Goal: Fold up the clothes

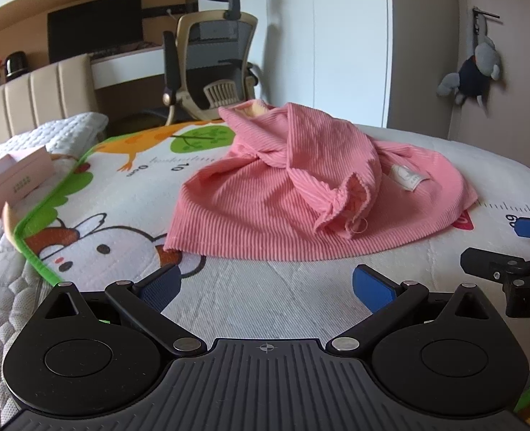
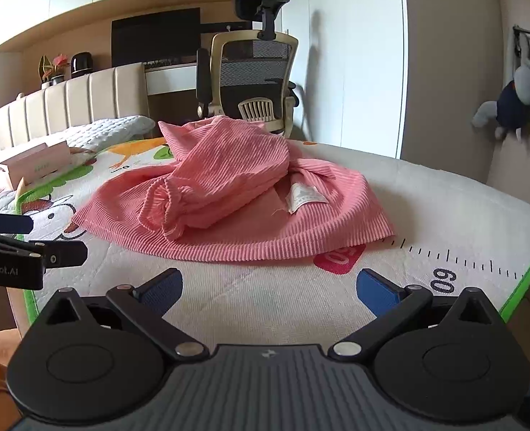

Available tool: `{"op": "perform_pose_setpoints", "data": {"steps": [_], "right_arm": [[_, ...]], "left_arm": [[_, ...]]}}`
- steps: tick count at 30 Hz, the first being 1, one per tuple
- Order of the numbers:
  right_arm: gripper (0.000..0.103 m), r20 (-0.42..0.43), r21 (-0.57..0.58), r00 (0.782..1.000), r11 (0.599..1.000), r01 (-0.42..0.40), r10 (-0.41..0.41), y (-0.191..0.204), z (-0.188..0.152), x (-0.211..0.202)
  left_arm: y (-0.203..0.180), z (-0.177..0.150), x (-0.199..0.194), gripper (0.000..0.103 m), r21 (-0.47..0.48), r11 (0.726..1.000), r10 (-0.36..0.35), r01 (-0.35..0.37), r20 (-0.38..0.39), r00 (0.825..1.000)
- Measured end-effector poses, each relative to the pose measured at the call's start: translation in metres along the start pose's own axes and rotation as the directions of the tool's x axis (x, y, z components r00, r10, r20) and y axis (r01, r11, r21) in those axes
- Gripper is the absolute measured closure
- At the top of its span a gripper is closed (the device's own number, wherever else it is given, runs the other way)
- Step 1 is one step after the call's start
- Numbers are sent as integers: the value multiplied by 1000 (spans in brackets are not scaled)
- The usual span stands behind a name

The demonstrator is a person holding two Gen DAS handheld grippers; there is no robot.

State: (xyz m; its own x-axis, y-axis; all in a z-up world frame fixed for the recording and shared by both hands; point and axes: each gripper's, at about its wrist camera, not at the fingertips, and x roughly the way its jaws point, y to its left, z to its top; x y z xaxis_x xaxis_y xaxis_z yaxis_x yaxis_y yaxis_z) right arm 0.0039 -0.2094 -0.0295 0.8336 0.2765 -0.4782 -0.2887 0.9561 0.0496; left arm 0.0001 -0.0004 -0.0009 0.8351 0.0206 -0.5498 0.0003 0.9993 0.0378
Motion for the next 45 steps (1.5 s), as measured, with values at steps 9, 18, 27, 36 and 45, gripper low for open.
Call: {"op": "perform_pose_setpoints", "data": {"steps": [9,18,27,36,45], "right_arm": [[0,5,-7,1000,1000,6,-6,-2,-1,0],[0,-13,18,1000,1000,1,-1,-5,2,4],[0,-19,21,1000,1000,-7,8,-5,2,5],[0,-26,24,1000,1000,-8,9,-5,1,7],[0,-33,27,999,1000,-6,7,-6,0,9]], "left_arm": [[-2,-3,2,0,13,1000,1,-1,3,1000],[-2,-3,3,0,3,1000,-19,19,-12,1000],[0,-3,6,0,-8,1000,-13,13,-35,999],[0,-2,6,0,-10,1000,-13,13,-39,999],[1,-3,6,0,-11,1000,-13,12,-38,999]]}}
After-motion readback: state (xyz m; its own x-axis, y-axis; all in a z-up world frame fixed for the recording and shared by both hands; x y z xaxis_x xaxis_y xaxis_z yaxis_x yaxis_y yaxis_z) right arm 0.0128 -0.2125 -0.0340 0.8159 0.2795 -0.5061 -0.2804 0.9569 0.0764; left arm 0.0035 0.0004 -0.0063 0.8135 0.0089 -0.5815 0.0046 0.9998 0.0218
